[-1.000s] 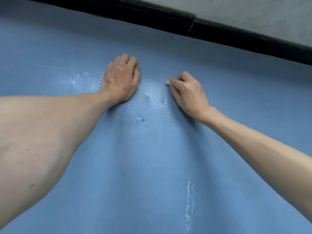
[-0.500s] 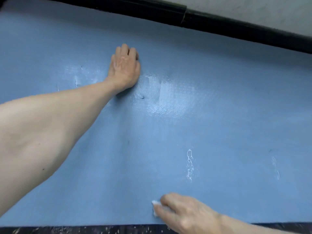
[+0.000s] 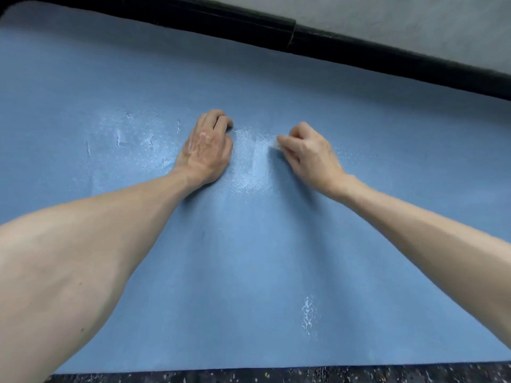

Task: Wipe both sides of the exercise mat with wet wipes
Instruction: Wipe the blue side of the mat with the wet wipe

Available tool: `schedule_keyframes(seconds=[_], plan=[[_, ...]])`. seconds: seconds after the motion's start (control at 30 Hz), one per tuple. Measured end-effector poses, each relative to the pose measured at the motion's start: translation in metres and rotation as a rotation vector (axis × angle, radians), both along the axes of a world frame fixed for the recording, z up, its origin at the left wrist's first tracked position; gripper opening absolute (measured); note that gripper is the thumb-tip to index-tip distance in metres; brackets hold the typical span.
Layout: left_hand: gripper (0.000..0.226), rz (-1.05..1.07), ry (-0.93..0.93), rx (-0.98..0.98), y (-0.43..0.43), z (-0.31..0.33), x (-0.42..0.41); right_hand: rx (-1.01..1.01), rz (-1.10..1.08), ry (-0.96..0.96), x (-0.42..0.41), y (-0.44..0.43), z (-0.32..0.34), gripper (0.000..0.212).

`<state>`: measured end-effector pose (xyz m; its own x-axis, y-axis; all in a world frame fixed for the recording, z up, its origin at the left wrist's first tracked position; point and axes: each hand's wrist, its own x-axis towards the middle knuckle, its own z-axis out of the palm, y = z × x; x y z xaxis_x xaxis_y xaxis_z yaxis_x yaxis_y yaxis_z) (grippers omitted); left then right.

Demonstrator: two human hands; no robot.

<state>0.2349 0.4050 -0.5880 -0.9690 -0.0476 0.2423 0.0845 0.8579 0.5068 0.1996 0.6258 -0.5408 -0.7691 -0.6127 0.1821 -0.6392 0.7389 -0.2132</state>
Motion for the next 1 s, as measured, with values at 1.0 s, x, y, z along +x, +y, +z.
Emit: schedule_keyframes(seconds=[1.0], plan=[[0.026,0.014,0.012,0.018,-0.001,-0.001,0.003,-0.054,0.031,0.03,0.011,0.008,-0.017,0.012]])
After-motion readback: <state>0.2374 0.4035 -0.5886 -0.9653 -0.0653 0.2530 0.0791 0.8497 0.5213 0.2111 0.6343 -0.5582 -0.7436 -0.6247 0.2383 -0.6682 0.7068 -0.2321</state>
